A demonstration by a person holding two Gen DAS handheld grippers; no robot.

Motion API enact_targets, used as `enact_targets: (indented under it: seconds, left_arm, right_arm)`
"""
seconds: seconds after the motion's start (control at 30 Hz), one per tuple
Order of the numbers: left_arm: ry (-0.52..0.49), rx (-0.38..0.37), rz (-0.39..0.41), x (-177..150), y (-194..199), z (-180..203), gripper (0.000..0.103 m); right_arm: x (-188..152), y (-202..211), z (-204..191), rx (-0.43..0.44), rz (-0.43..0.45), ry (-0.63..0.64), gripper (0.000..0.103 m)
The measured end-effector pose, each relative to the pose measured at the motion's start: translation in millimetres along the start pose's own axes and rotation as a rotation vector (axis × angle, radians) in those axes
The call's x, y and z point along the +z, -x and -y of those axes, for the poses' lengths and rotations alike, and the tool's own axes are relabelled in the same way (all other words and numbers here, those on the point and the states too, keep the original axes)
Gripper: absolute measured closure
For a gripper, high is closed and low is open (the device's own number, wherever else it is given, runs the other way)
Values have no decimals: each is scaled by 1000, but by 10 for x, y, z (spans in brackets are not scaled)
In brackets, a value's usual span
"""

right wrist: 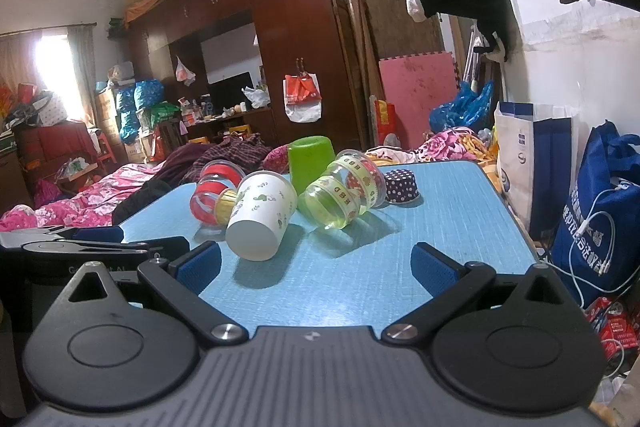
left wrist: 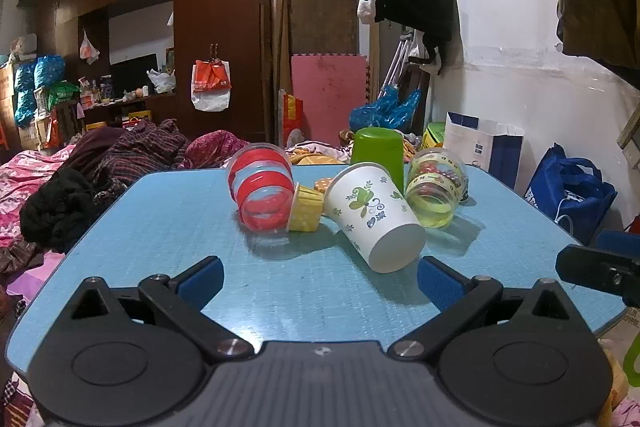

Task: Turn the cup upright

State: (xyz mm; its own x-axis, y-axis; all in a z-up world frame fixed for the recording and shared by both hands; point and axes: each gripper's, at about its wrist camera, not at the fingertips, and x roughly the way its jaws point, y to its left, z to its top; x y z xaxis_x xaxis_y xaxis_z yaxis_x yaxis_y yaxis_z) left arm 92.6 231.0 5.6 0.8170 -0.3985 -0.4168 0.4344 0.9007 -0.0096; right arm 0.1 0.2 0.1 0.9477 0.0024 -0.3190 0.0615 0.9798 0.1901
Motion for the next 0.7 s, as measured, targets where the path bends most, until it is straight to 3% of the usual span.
enact_targets:
  seconds: [0.7]
  left_arm:
    - [2,0,23,3,123,-69,0]
  right_arm:
    - [0,5,-53,7,1,20,1]
